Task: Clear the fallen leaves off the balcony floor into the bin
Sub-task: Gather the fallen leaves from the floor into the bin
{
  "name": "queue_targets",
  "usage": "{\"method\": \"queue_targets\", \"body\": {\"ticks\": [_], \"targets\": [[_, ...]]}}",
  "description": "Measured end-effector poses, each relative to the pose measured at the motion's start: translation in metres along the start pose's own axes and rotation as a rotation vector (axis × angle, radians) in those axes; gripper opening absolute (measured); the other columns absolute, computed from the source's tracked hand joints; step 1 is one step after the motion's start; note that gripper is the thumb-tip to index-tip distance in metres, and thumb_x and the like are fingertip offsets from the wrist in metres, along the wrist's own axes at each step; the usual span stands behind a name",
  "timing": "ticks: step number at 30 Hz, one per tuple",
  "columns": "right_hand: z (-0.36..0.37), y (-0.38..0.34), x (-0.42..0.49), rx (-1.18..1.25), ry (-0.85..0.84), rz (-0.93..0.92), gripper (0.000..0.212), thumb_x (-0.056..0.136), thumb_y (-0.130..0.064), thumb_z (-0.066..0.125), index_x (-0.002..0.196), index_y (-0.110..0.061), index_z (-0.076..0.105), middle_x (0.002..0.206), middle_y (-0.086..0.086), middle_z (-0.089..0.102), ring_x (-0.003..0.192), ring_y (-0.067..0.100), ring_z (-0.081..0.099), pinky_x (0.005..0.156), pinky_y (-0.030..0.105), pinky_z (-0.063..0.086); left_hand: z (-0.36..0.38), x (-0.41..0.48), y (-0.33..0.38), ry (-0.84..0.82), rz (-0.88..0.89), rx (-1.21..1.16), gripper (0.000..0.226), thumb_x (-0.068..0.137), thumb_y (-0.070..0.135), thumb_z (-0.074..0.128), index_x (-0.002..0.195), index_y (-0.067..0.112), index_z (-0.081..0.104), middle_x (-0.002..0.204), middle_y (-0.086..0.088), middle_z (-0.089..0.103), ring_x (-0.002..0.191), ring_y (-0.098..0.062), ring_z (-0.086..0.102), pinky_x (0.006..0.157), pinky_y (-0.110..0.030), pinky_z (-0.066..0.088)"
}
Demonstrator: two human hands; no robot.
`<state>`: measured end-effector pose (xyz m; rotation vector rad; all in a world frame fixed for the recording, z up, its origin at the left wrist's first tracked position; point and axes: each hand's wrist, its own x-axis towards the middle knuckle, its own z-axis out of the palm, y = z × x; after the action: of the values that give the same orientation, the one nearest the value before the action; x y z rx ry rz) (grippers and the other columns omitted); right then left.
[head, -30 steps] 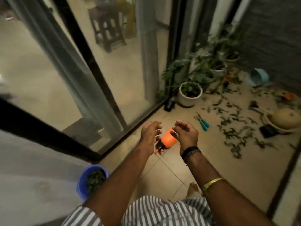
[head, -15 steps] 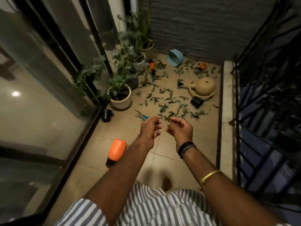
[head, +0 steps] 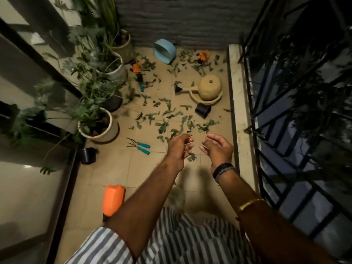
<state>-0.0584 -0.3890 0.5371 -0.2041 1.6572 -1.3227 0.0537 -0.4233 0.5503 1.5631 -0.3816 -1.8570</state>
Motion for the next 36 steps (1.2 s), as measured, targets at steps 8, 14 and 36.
{"method": "queue_targets", "body": {"ticks": [8,14,36], "targets": [[0.012,-0.031,0.115,-0.089,0.026,0.030,0.027,0.085,0.004,0.070,0.109,-0.009,0.069,0.106,0.014,0.071,0.094,0.027,0.070,0.069,0.030,0.059,0.056,0.104,0.037,0.060,-0.097,0.037,0.013,0.096,0.019,0.054,0.090,0.016,0.065,0.068,0.003,0.057,0.055,-0.009,0.048,0.050,-0.022,0.031],[0.016,0.009,0.228,-0.310,-0.063,0.062,0.025,0.086,0.007,0.068,0.101,-0.014,0.068,0.099,0.008,0.070,0.080,0.015,0.066,0.057,0.016,0.052,0.070,0.202,0.000,0.203,-0.142,-0.069,0.016,0.095,0.016,0.053,0.099,0.014,0.068,0.066,0.004,0.063,0.058,-0.011,0.054,0.051,-0.022,0.042],[-0.023,0.489,0.527,-1.227,-0.400,-0.115,0.025,0.095,-0.017,0.057,0.112,-0.012,0.074,0.109,0.009,0.071,0.102,0.024,0.063,0.089,0.035,0.052,-0.049,0.582,-0.379,0.422,-0.403,-0.049,0.021,0.099,0.020,0.055,0.116,0.014,0.065,0.111,-0.006,0.068,0.104,-0.023,0.064,0.090,-0.042,0.053]]}}
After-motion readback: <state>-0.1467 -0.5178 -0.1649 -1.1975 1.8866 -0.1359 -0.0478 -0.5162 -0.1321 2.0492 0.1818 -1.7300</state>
